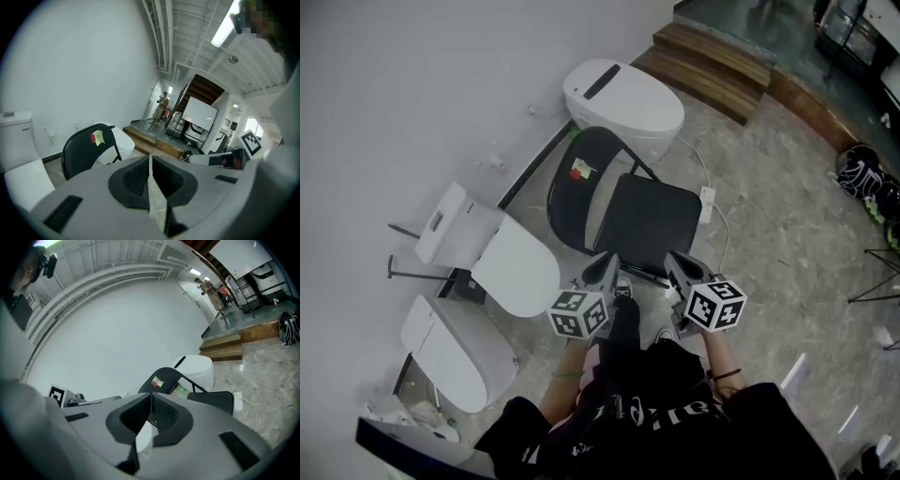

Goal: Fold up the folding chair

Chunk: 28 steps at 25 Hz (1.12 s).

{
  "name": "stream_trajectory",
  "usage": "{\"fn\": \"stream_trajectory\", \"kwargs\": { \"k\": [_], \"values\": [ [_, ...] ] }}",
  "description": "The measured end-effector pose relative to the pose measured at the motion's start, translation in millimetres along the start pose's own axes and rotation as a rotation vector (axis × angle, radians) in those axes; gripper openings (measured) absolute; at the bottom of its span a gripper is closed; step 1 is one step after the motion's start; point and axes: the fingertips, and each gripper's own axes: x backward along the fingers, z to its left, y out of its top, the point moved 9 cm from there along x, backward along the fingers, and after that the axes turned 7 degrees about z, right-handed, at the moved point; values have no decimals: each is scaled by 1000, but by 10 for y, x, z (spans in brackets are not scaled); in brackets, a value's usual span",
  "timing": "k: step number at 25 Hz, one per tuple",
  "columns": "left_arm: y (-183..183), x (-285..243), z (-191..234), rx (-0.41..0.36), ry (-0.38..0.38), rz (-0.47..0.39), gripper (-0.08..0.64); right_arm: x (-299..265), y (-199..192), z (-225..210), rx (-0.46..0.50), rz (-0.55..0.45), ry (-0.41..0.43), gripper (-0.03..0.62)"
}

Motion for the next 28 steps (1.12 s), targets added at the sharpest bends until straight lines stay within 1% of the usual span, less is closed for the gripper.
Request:
{"fn": "stream_trajectory", "kwargs": {
  "k": [2,4,7,9,12,14,18,21,23,25,28],
  "values": [
    [181,-90,246,-24,8,16,8,-233,112,0,-18,-10,-7,21],
    [375,-187,546,-39,23,28,37,-461,216,-5,-44,-16,-16,20],
    [652,-320,1010,-31,45,33,58,-714,323,-23,-72,-10,-40,21],
    [805,-407,1310,-43,70,43,77,-840,336,-64,-85,1,-67,21],
    [1006,-555,1741,-73,102,91,117,-975,312,-152,-121,6,-111,21],
    [1104,-665,2012,-72,116,133,130,-1024,284,-219,-153,3,-140,21],
    [1226,-929,2498,-66,149,223,153,-1158,223,-358,-193,12,-181,21],
    [1254,-1133,2730,-87,164,291,161,-1257,181,-445,-202,38,-194,21],
    [1241,-1268,2847,-93,160,331,161,-1316,162,-500,-211,53,-200,21],
    [1193,-1418,2953,-83,144,367,161,-1375,158,-566,-217,66,-202,21],
    [1103,-1613,3076,-82,132,419,161,-1451,132,-689,-208,91,-198,21]
  ]
}}
